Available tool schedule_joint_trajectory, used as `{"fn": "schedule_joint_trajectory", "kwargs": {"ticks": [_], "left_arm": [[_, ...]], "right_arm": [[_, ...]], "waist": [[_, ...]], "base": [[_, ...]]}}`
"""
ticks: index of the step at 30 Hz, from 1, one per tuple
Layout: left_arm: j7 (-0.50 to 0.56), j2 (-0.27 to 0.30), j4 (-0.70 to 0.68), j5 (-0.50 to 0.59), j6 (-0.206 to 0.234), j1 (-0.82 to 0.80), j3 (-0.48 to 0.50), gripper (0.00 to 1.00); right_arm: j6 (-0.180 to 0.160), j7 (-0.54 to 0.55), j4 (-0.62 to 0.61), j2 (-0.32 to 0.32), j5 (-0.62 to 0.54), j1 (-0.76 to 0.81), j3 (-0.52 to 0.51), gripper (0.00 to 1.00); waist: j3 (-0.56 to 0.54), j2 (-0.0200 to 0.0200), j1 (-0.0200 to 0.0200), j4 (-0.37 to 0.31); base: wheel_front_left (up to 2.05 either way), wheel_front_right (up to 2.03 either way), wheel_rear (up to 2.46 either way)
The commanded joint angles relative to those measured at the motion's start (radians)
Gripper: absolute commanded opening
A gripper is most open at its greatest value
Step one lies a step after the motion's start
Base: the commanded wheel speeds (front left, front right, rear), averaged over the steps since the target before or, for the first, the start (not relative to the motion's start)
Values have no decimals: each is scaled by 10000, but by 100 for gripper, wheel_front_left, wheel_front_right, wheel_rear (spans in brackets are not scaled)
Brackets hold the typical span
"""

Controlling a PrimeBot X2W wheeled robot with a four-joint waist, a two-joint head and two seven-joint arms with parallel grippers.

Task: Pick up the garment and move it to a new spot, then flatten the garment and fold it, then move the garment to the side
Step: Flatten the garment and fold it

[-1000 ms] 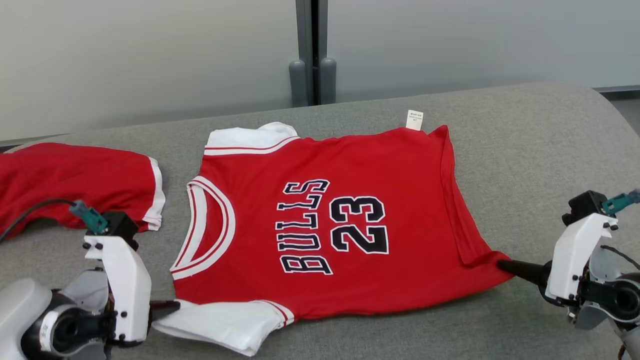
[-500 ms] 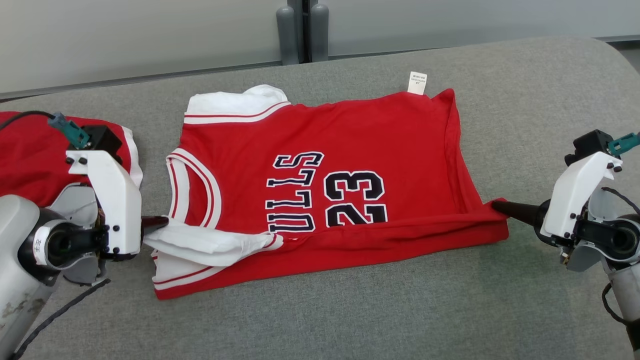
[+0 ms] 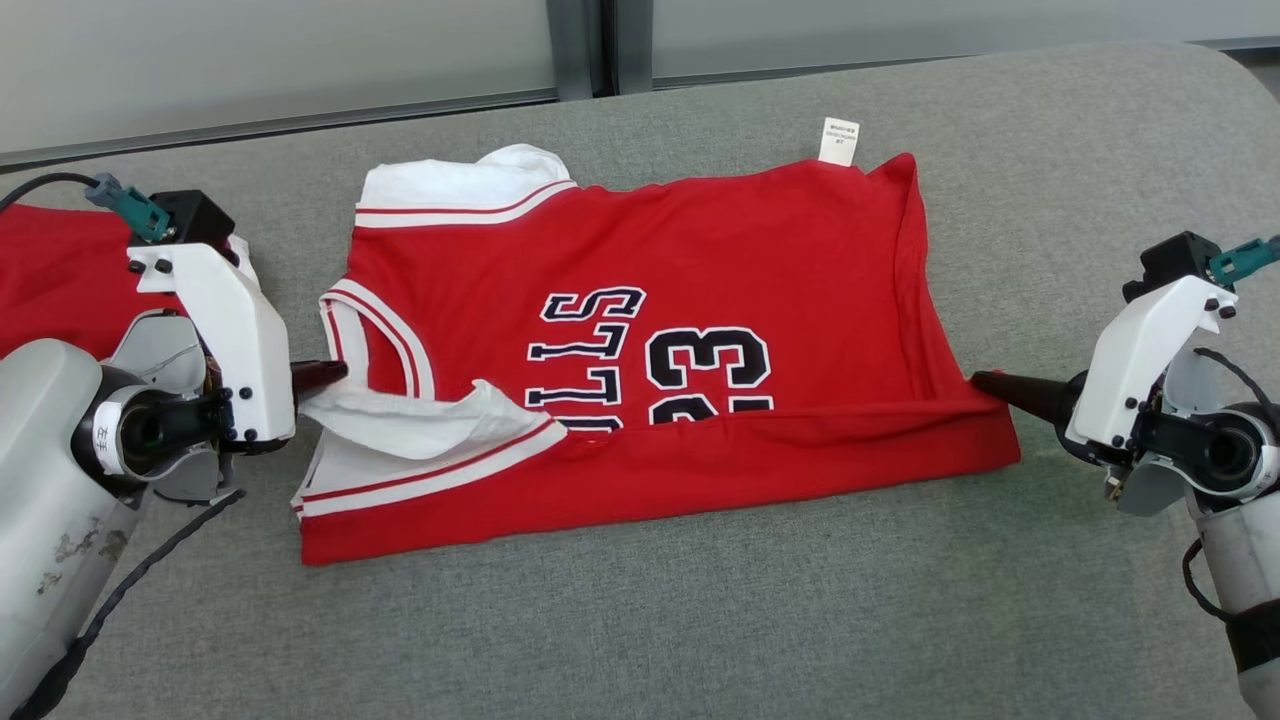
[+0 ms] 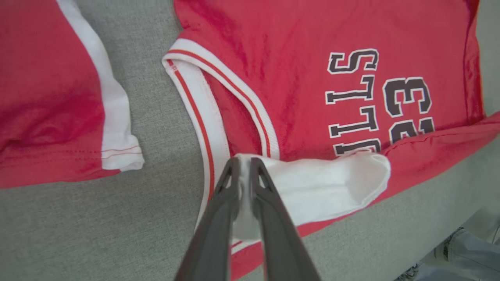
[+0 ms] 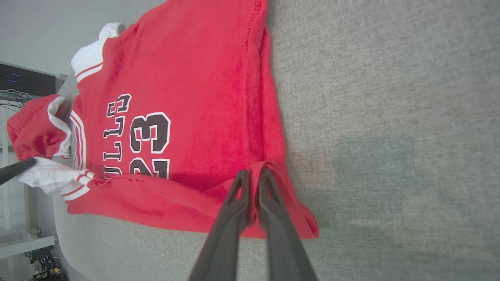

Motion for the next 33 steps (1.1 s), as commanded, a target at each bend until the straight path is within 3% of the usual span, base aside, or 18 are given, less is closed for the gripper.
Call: {"fn": "schedule_joint_trajectory", "kwargs": {"ticks": [1, 9, 16, 20, 25, 30, 33], "left_arm": [[-252, -25, 152, -30, -91, -156, 109, 100], [-1924, -96, 477, 220, -612, 45, 554, 100], [-4252, 26, -89, 701, -760, 933, 1025, 100], [-6045, 171, -747, 1446, -334, 1825, 1137, 100], [-8273, 206, -1573, 2323, 627, 3204, 1356, 100], [-9773, 84, -2258, 2907, 1551, 4590, 1346, 100], [-10046, -87, -2528, 2877, 2010, 5488, 1213, 100]], "right_arm": [[0, -141, 3, 21, -51, -30, -92, 100], [0, -1202, -650, 210, 224, 407, -623, 100], [0, -3566, -2150, 238, 270, 1475, -847, 100], [0, -5581, -3079, 157, -189, 2326, -795, 100], [0, -7657, -3294, 368, -1000, 3296, -864, 100], [0, -8319, -3009, 717, -1318, 4085, -843, 100], [0, -7996, -2480, 907, -1388, 4392, -637, 100]], "waist": [[-52, 0, 0, 3], [-440, 0, 0, 80], [-939, 0, 0, 242], [-1170, 0, 0, 304], [-1293, 0, 0, 286], [-1305, 0, 0, 240], [-1160, 0, 0, 188]], "base": [[0, 0, 0], [0, 0, 0], [0, 0, 0], [0, 0, 0], [0, 0, 0], [0, 0, 0], [0, 0, 0]]}}
